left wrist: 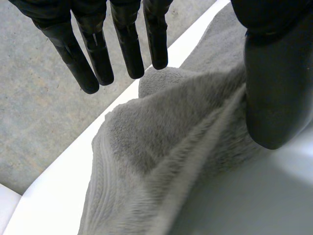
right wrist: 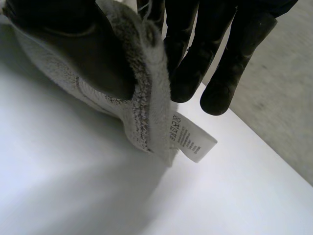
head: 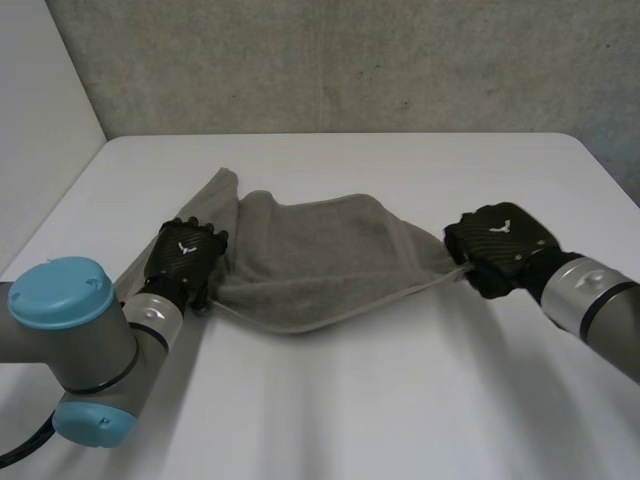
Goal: Fold the towel.
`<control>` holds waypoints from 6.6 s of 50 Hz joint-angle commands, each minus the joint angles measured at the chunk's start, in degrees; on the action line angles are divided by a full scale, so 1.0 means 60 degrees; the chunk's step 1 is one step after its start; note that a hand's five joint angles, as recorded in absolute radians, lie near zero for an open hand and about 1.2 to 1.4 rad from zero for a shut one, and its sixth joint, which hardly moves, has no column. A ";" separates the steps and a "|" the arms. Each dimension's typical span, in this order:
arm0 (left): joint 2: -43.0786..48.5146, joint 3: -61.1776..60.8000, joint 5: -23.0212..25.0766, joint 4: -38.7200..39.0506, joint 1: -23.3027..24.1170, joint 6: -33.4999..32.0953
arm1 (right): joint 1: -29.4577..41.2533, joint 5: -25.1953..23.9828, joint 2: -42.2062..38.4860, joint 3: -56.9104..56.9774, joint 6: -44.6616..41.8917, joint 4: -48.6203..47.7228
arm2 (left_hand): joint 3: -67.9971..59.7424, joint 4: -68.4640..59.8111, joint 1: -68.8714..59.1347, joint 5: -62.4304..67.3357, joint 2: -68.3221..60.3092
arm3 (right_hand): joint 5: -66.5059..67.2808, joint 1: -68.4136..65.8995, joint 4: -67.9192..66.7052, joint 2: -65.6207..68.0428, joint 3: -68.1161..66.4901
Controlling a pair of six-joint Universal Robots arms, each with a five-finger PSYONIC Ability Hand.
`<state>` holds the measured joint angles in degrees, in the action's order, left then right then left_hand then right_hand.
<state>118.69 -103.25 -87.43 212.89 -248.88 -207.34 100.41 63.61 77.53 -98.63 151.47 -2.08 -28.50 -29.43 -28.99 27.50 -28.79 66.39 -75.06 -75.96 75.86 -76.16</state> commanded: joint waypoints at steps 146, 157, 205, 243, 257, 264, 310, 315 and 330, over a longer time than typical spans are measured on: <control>-0.6232 -0.1512 0.3044 -0.2830 -0.3257 0.0368 | -0.1251 -0.0491 0.0933 0.3356 -0.3286 0.5513 | -0.8583 -0.8428 -0.8502 0.7084 -0.8534 | 0.0601 -0.0824 -0.0673 0.0690 -0.0640; -0.5924 -0.1263 0.4275 -0.4032 -0.3770 0.0295 | -0.1780 -0.1287 0.0370 0.3986 -0.3916 0.6353 | -0.8583 -0.8428 -0.8502 0.7084 -0.8534 | 0.0601 -0.0824 -0.0673 0.0690 -0.0640; 0.2723 0.6916 0.2517 -0.3475 -0.1440 -0.0951 | 0.1033 0.2231 -0.5181 0.8744 -0.0899 0.3532 | 0.3020 0.3175 0.3101 -0.4519 0.3069 | -1.1065 1.0843 1.0994 -1.0976 1.1027; -0.2145 -0.0882 0.2531 -0.0765 -0.1865 0.0998 | -0.1103 0.2859 -0.3532 0.1862 -0.1865 -0.0591 | 0.2936 0.3091 0.3017 -0.4435 0.2984 | 0.0601 -0.0824 -0.0673 0.0690 -0.0640; -0.2380 -0.0882 0.2517 -0.0809 -0.1924 0.1027 | -0.2966 0.3343 -0.2389 0.3328 -0.3521 -0.0356 | 0.2992 0.3147 0.3073 -0.4491 0.3041 | 0.0601 -0.0824 -0.0673 0.0690 -0.0640; -0.2380 -0.0897 0.2517 -0.0780 -0.1866 0.1027 | 0.1341 0.3636 -0.2477 0.4588 -0.2861 -0.0268 | 0.2992 0.3147 0.3073 -0.4491 0.3041 | 0.0601 -0.0824 -0.0673 0.0690 -0.0640; -0.2072 -0.1102 0.2532 -0.0721 -0.1543 0.1012 | 0.1692 0.3299 -0.2492 -0.0027 -0.2524 -0.1748 | 0.3020 0.3175 0.3101 -0.4519 0.3069 | 0.0585 -0.0807 -0.0656 0.0674 -0.0623; -0.2087 -0.1102 0.2531 -0.0721 -0.1543 0.1012 | 0.1751 0.3358 -0.2199 0.0340 -0.2524 -0.1718 | 0.3020 0.3175 0.3101 -0.4519 0.3069 | 0.0601 -0.0824 -0.0673 0.0690 -0.0640; -0.2248 0.0010 0.2108 -0.0838 -0.0987 0.1596 | 0.6126 0.2875 -0.4303 0.5375 -0.3618 0.0650 | 0.3020 0.3175 0.3101 -0.4519 0.3069 | 0.0601 -0.0824 -0.0673 0.0690 -0.0640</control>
<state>105.37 -106.81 -72.71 208.20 -257.10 -200.67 126.15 82.80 62.00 -77.93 135.59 -6.60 -14.08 -15.29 -15.07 12.74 -14.91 65.23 -72.92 -76.22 71.48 -76.15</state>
